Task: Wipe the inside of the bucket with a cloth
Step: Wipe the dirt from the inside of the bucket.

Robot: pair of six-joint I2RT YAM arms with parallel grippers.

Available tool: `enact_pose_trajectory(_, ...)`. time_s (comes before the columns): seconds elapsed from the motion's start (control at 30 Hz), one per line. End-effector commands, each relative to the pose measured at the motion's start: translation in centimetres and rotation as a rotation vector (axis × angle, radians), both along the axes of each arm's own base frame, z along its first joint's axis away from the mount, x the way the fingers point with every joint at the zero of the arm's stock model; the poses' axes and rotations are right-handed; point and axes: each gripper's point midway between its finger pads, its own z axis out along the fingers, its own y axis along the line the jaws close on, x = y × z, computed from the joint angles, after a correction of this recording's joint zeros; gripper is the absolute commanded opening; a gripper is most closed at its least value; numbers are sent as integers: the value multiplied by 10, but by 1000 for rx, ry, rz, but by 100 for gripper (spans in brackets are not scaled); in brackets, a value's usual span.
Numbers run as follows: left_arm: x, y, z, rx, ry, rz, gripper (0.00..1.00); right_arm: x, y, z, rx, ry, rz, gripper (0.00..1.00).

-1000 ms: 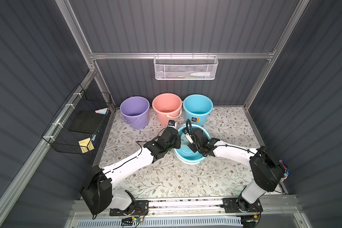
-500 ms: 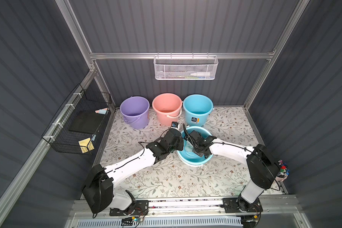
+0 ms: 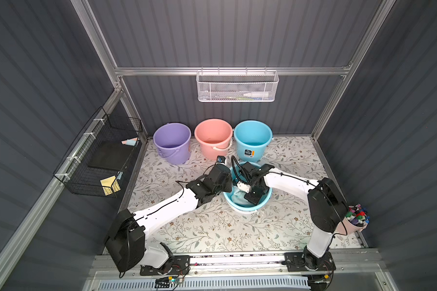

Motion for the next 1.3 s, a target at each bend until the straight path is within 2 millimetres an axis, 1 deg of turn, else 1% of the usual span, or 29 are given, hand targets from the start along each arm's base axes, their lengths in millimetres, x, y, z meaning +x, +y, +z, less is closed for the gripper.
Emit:
enact_pose_trajectory(0.0,1,5,7,34,-19,0,0,-30,11,-2,97,198,-39,0)
enact_pose_trajectory(0.03,1,4,8,30,-19,-2,0,-28,22,3,158,202,-46,0)
enact_pose_trajectory(0.07,0,3,8,29,-18,-8,0,-24,28,7,188,181,-57,0)
enact_pose_trajectory(0.13,0,2,7,22,-15,-14,0,-8,40,14,257,103,-84,0)
enact_pose_trajectory(0.2,-1,1,6,19,-9,-18,0,3,46,22,312,34,-108,0)
enact_pose_trajectory(0.27,-1,1,6,18,-8,-18,0,8,48,31,357,-25,-121,0)
enact_pose_trajectory(0.3,-1,1,6,16,-8,-18,0,15,43,35,347,-79,-132,0)
enact_pose_trajectory(0.4,-6,-2,6,-10,14,-33,0,20,31,48,329,-171,-130,0)
enact_pose_trajectory(0.5,-9,-4,4,-24,37,-40,0,21,14,65,293,-268,-97,0)
enact_pose_trajectory(0.57,-11,-6,-2,-14,60,-51,0,21,5,79,280,-330,-69,0)
enact_pose_trajectory(0.7,-15,-12,-6,-11,80,-94,0,19,-7,114,292,-469,15,0)
enact_pose_trajectory(0.77,-16,-14,-7,-7,82,-113,0,17,-9,131,301,-535,93,0)
enact_pose_trajectory(0.83,-18,-13,-7,5,87,-123,0,16,-9,146,305,-621,204,0)
enact_pose_trajectory(0.93,-20,-12,-6,21,92,-134,0,16,-11,175,293,-770,327,0)
enact_pose_trajectory(1.0,-23,-11,-6,26,97,-148,0,21,-12,193,279,-876,389,0)
enact_pose_trajectory(1.03,-24,-11,-5,27,99,-153,0,22,-11,198,271,-911,427,0)
enact_pose_trajectory(1.07,-25,-12,-4,27,102,-160,0,23,-8,208,273,-962,468,0)
enact_pose_trajectory(1.1,-26,-12,-4,29,107,-167,0,24,-6,214,264,-1006,513,0)
enact_pose_trajectory(1.17,-28,-12,-2,34,101,-182,0,28,-2,220,224,-1076,594,0)
enact_pose_trajectory(1.27,-31,-11,1,35,97,-194,0,41,-1,222,122,-1166,676,0)
